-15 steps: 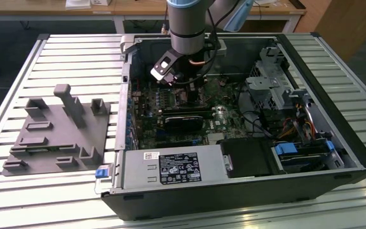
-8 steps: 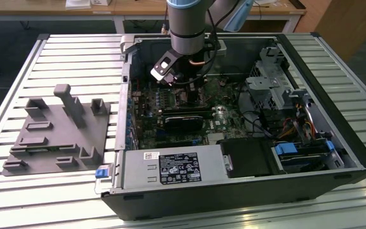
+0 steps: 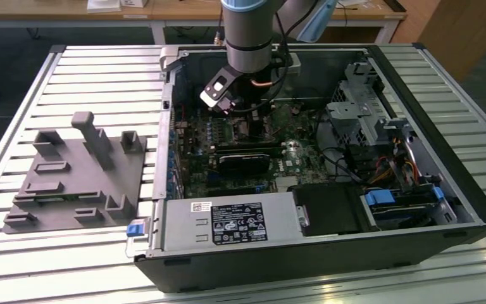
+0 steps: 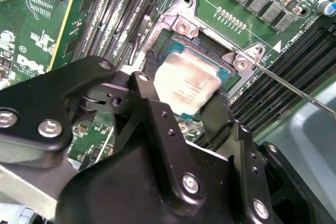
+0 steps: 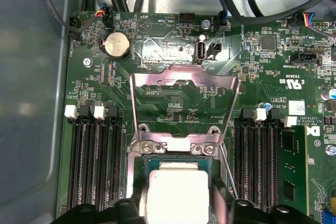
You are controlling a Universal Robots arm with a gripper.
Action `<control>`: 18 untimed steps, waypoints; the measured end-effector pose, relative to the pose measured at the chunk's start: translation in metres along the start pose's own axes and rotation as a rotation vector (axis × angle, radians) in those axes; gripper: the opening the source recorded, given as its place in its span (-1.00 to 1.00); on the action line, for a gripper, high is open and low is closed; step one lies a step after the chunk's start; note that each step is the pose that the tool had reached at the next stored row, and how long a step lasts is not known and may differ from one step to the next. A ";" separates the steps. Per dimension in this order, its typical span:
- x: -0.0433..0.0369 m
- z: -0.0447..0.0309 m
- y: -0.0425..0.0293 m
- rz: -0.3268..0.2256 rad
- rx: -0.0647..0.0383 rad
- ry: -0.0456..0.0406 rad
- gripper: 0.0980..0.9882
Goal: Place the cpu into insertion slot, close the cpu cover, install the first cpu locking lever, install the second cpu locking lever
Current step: 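Place the cpu into insertion slot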
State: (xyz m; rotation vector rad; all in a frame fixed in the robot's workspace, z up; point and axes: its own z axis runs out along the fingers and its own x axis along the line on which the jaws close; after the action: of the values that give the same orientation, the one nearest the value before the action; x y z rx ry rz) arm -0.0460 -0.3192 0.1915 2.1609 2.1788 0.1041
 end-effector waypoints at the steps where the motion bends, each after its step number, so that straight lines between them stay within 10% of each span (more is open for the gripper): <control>1: 0.0000 0.0000 0.0000 0.000 0.000 -0.0001 0.16; 18: -0.0001 -0.0163 0.0041 0.000 0.015 0.0006 -0.01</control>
State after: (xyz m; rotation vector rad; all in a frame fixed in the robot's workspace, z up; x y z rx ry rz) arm -0.0436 -0.3192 0.2081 2.1691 2.1870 0.0886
